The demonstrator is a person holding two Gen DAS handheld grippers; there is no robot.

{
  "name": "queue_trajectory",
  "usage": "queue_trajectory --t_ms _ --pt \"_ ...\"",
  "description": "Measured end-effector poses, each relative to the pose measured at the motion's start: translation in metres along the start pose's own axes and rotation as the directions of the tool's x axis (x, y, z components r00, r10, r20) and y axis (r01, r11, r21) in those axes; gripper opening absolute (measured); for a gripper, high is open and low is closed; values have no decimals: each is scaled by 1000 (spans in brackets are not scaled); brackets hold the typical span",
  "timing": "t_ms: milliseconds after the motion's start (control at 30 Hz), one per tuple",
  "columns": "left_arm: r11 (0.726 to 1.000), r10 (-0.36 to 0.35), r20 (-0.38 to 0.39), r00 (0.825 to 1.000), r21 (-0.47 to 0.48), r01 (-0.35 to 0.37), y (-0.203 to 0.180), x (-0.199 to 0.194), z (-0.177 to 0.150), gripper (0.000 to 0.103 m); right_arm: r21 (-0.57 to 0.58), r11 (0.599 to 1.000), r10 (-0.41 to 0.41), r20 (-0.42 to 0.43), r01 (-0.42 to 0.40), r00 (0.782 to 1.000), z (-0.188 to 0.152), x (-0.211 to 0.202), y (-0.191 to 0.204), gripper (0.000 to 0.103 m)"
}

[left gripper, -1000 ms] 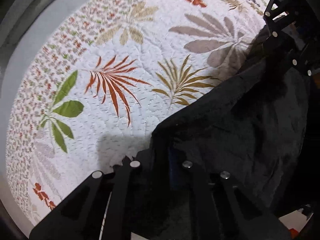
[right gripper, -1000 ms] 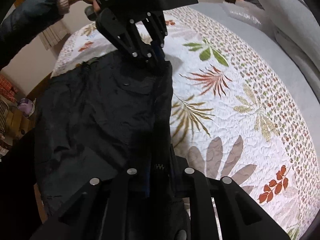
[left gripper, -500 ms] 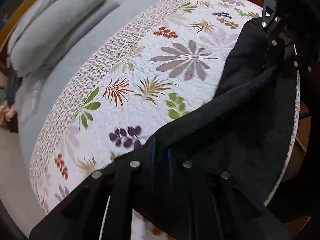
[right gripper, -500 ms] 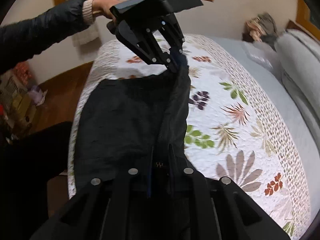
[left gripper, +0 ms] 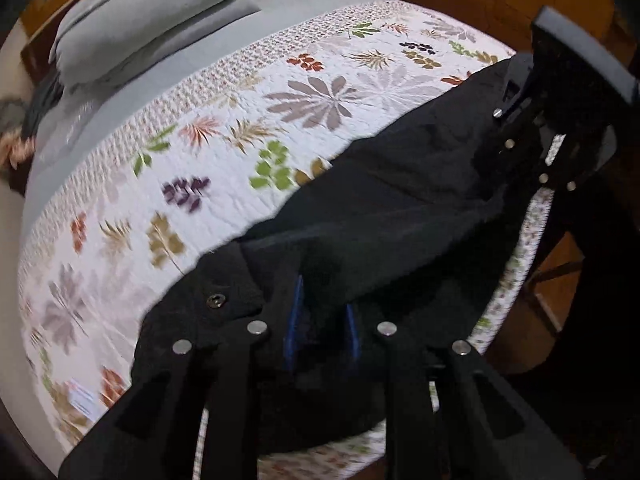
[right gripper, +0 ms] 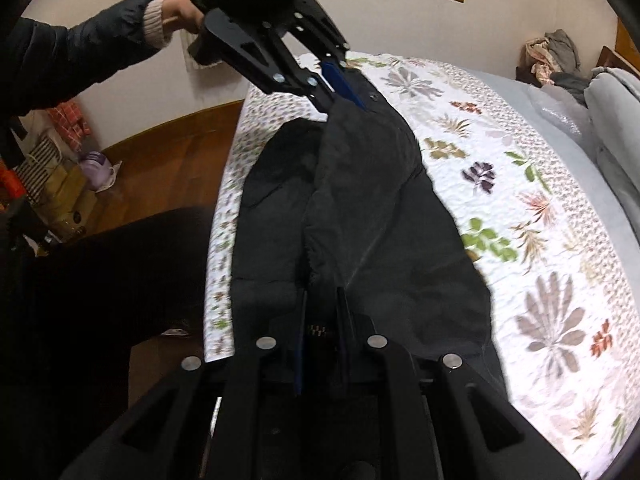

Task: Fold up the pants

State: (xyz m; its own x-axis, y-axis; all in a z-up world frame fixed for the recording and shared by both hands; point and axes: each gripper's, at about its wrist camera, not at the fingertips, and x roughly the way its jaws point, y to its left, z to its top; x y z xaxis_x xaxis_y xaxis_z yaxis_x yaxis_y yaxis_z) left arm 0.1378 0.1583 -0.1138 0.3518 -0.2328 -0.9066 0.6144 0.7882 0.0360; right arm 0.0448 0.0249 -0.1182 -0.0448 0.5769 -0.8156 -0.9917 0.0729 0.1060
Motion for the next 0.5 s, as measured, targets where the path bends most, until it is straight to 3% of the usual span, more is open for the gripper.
queue_trajectory --t_ms 267,500 --pt "990 -47 3 999 -130 47 -29 8 -60 26 8 999 43 -31 -42 999 -22 32 27 13" --pt "977 -91 92 992 -182 107 -33 -9 -65 27 15 999 41 -54 -41 998 -33 50 30 13"
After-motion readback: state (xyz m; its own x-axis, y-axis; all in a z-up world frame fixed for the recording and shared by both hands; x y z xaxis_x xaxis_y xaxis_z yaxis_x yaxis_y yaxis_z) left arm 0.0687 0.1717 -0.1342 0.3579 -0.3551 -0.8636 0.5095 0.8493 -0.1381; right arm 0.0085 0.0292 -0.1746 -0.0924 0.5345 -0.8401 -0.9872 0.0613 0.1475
